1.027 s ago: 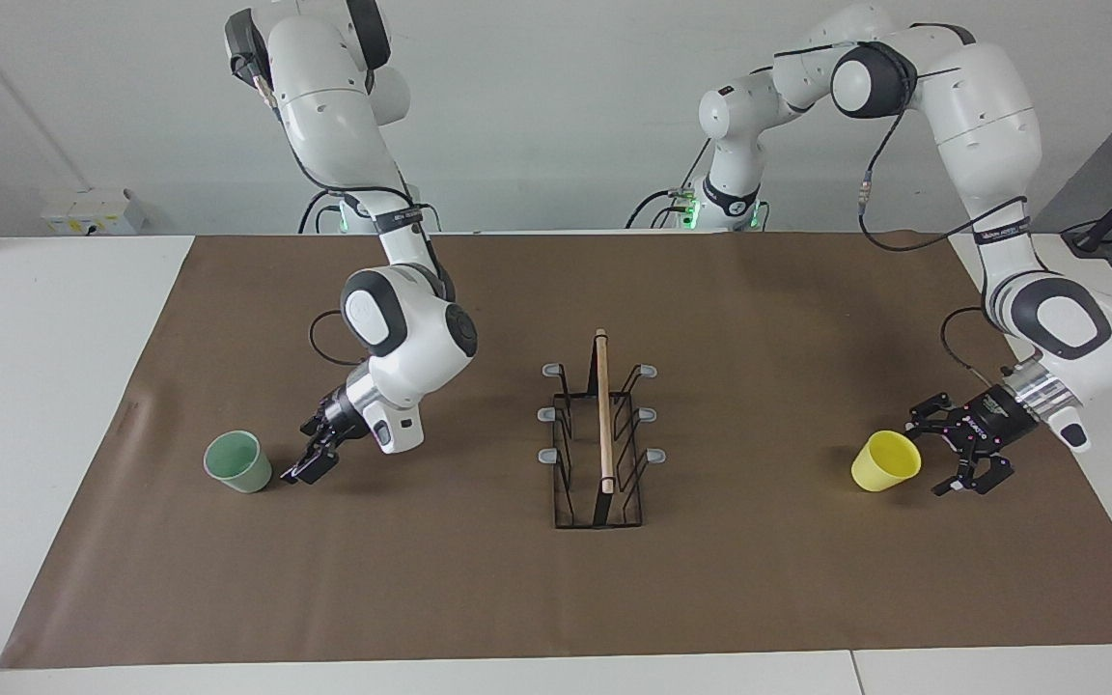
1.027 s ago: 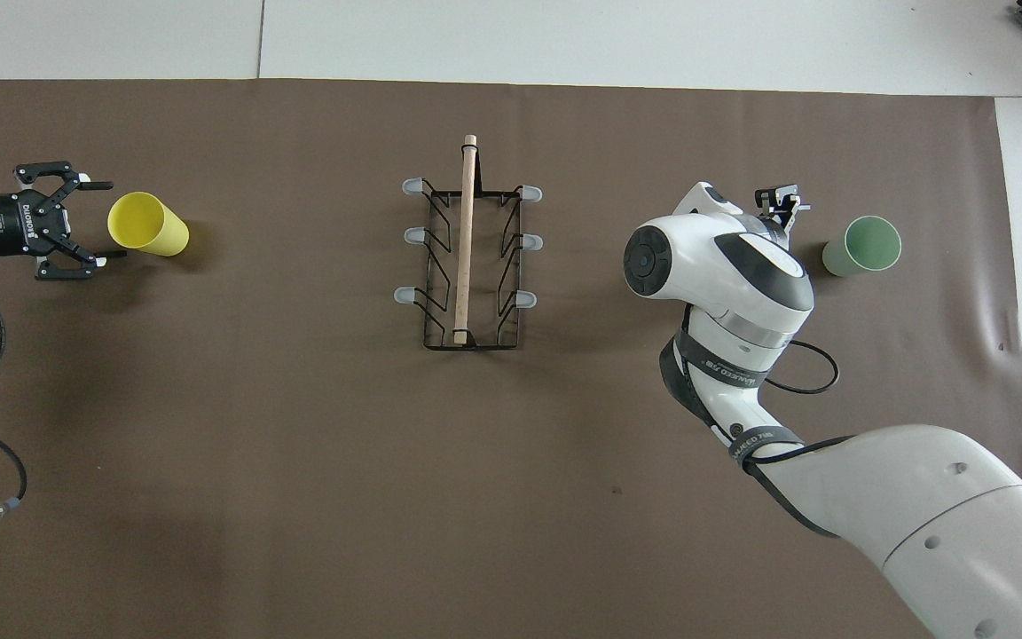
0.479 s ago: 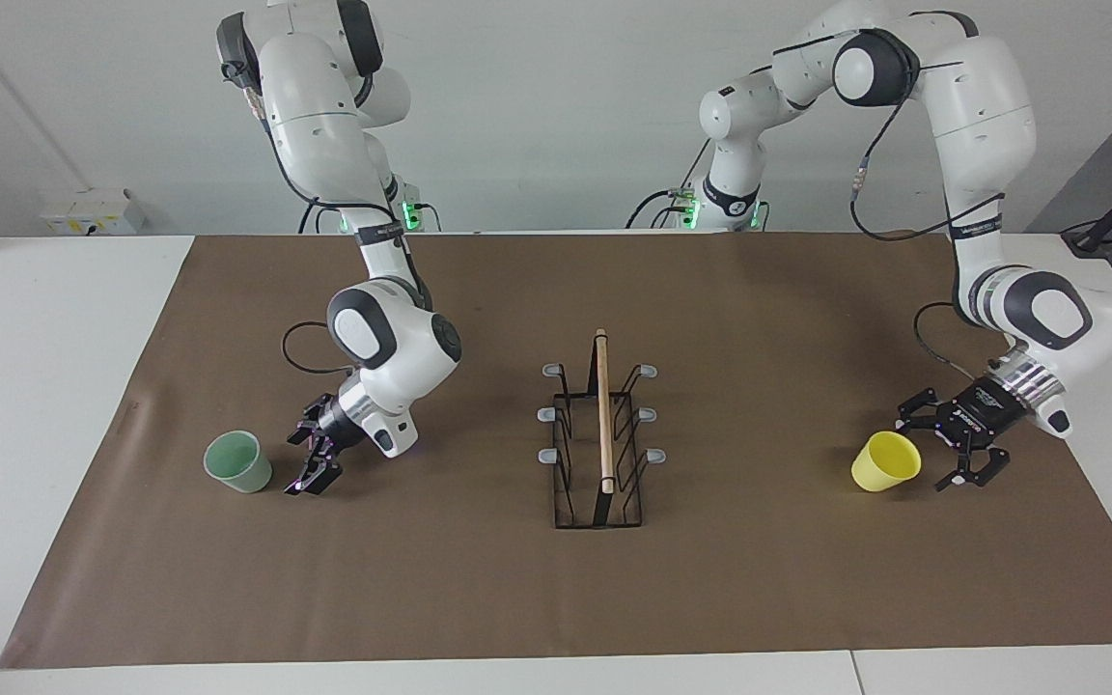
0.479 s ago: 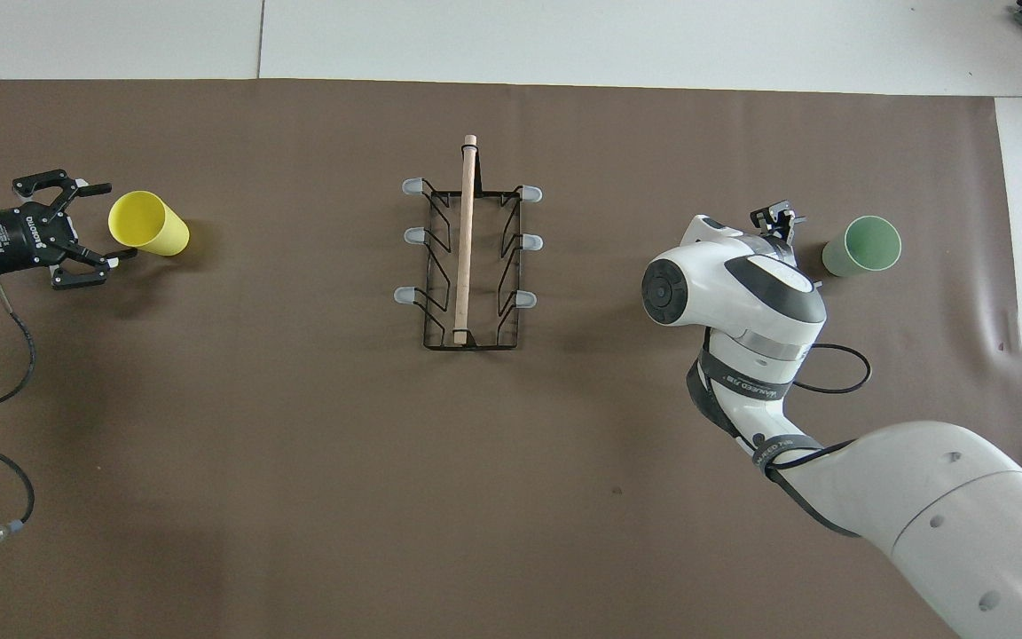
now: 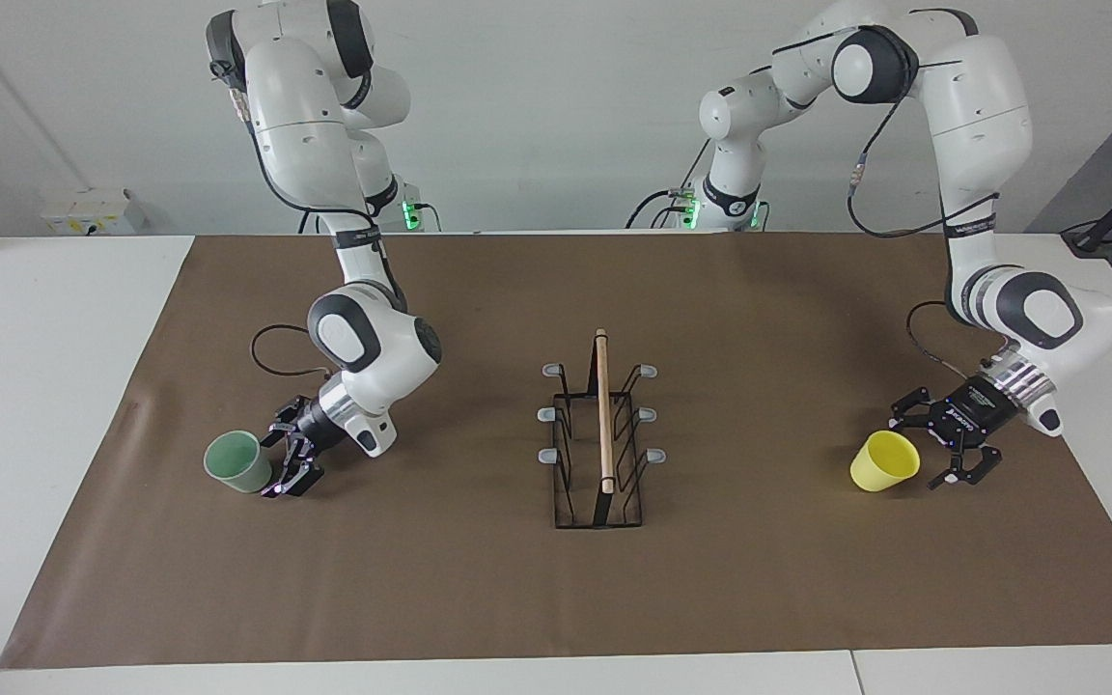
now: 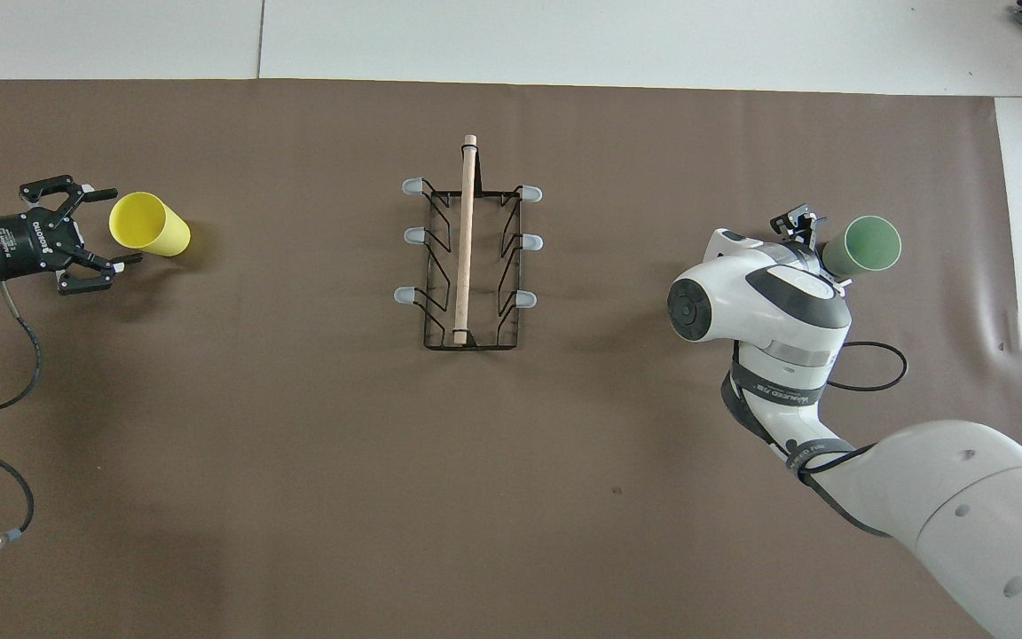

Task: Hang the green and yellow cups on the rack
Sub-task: 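Grasp the yellow cup with the left gripper while the right gripper grasps the green cup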

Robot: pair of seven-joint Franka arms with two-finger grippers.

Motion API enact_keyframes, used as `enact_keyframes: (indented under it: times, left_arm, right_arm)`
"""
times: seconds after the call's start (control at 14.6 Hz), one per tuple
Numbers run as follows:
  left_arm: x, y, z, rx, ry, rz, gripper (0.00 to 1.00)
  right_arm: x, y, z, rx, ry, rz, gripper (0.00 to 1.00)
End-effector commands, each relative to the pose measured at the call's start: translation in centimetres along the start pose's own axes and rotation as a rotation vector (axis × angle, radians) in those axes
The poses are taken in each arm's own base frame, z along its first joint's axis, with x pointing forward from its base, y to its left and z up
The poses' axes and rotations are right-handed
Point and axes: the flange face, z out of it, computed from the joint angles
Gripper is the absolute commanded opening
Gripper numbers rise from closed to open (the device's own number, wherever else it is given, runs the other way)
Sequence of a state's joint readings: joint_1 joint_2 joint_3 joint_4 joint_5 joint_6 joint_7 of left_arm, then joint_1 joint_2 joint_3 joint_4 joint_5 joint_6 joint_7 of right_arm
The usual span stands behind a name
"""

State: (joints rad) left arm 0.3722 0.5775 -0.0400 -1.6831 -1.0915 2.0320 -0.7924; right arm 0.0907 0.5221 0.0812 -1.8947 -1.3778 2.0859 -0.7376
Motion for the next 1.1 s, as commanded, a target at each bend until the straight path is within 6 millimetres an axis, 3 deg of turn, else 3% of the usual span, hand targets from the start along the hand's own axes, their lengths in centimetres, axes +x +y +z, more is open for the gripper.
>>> enact_keyframes:
  times: [0.0, 0.21, 0.41, 0.55, 1.03]
  left_arm:
    - [-0.9, -1.2, 0.0, 0.045, 0.025, 0.022, 1.00]
    - [-1.0, -1.2, 0.0, 0.048, 0.028, 0.028, 1.00]
    - [-1.7, -1.4, 1.4, 0.066, 0.027, 0.066, 1.00]
    - [-1.8, -1.3, 1.5, 0.061, 0.034, 0.069, 1.00]
    - [-2.1, -1.6, 2.7, 0.062, 0.050, 0.094, 1.00]
  right_arm:
    - [-1.2, -1.6, 1.6, -0.034, -0.023, -0.055, 1.00]
    - [-1.8, -2.3, 3.2, -0.043, -0.027, -0.055, 1.00]
    - [-2.8, -3.2, 5.3, -0.060, -0.029, -0.032, 1.00]
    - [-2.4, -4.1, 6.0, -0.079, -0.032, -0.060, 0.01]
    - [-2.5, -4.1, 6.0, -0.105, -0.052, -0.106, 0.00]
